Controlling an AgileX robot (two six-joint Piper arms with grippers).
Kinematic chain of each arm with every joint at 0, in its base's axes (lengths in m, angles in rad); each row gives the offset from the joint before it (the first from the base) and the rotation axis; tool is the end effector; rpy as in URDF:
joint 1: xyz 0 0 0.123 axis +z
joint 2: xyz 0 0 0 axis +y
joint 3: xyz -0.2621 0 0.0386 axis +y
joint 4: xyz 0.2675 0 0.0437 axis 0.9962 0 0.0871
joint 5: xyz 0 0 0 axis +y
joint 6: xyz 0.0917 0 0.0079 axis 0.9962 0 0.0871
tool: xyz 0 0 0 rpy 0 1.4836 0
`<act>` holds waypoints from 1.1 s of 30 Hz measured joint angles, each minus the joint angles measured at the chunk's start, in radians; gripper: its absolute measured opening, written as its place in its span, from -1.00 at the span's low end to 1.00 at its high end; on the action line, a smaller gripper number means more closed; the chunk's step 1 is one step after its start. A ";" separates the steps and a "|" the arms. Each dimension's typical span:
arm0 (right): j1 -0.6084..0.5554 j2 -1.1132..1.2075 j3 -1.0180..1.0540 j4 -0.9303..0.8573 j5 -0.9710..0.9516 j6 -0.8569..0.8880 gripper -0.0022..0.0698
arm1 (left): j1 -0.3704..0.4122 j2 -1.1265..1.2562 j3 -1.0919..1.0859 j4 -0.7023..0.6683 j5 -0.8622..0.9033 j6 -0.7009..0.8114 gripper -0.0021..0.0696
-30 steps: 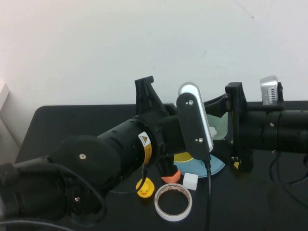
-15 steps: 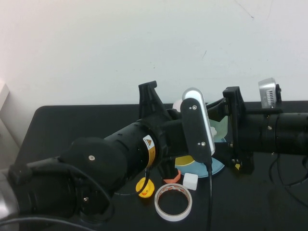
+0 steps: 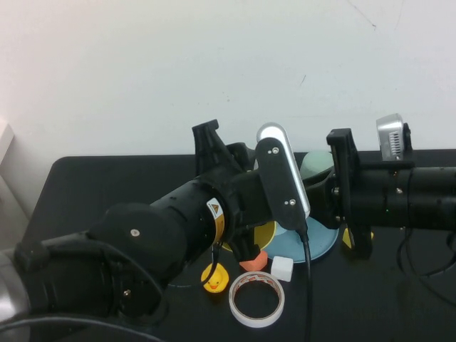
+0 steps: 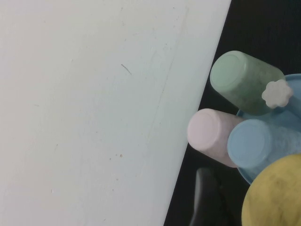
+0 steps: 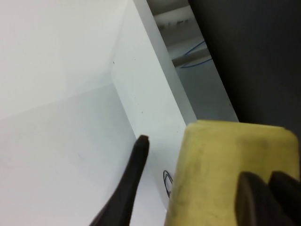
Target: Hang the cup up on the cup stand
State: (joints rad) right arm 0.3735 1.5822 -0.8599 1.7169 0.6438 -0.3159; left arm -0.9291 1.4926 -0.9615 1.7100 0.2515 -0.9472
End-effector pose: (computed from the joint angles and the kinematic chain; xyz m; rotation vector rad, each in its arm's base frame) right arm 0.2921 0.1733 0.2034 0.8466 2.3596 1.6156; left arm 0.2293 -0.2689 0.2541 1.3648 1.4184 0.1406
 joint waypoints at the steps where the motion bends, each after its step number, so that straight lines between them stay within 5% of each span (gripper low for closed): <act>1: 0.000 0.000 0.000 0.000 0.000 -0.004 -0.86 | 0.002 0.000 0.000 0.000 0.000 0.000 0.07; 8: 0.002 0.000 0.000 0.000 0.008 -0.020 -0.94 | 0.002 0.000 0.000 -0.002 0.038 -0.007 0.02; 15: 0.003 0.000 0.000 -0.002 0.021 -0.044 -0.94 | -0.006 0.000 0.000 -0.002 0.115 -0.015 -0.79; 25: 0.011 0.000 0.000 -0.003 0.029 -0.336 -0.94 | -0.008 -0.098 0.000 -0.037 0.213 -0.021 -0.80; 33: 0.010 0.000 0.000 -0.005 0.002 -0.604 -0.94 | -0.008 -0.220 0.000 -0.306 0.243 -0.022 -0.80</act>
State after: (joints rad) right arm 0.3836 1.5822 -0.8599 1.7121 0.6458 -0.9196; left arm -0.9372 1.2724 -0.9615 1.4041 0.4947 -0.9693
